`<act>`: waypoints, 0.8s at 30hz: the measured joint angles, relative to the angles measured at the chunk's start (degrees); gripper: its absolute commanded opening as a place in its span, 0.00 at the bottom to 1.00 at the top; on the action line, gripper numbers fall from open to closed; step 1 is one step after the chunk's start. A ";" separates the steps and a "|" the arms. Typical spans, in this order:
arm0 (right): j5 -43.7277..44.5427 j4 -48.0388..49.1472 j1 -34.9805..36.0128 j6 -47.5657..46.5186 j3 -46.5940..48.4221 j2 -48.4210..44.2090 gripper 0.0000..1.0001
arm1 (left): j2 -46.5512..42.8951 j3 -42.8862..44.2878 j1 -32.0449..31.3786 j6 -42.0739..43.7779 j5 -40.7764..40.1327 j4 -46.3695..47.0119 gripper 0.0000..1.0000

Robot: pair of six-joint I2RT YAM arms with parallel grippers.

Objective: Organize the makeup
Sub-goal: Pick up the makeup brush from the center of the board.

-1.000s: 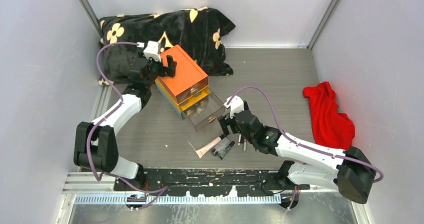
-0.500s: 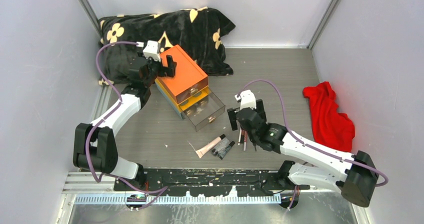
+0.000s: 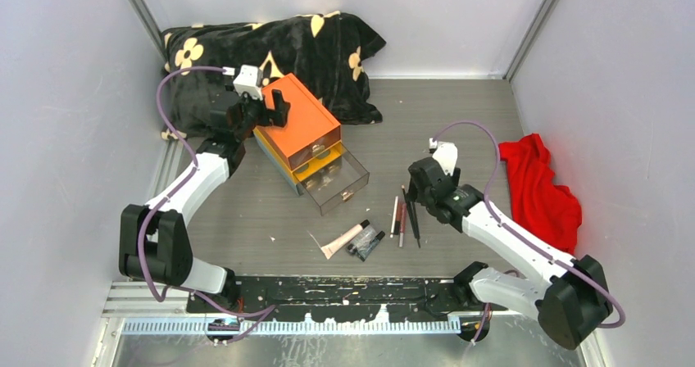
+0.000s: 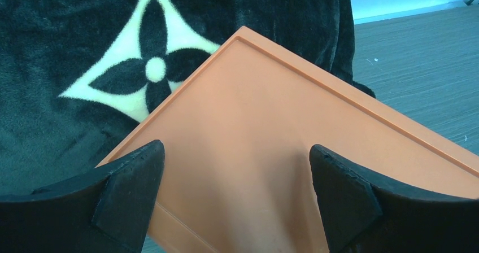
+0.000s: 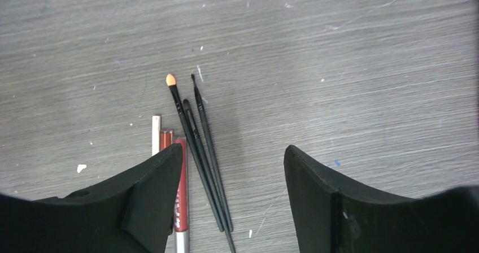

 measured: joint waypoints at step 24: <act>-12.15 4.81 -5.22 0.98 -4.09 11.26 0.45 | -1.49 -1.16 0.00 -0.55 1.05 -0.37 0.98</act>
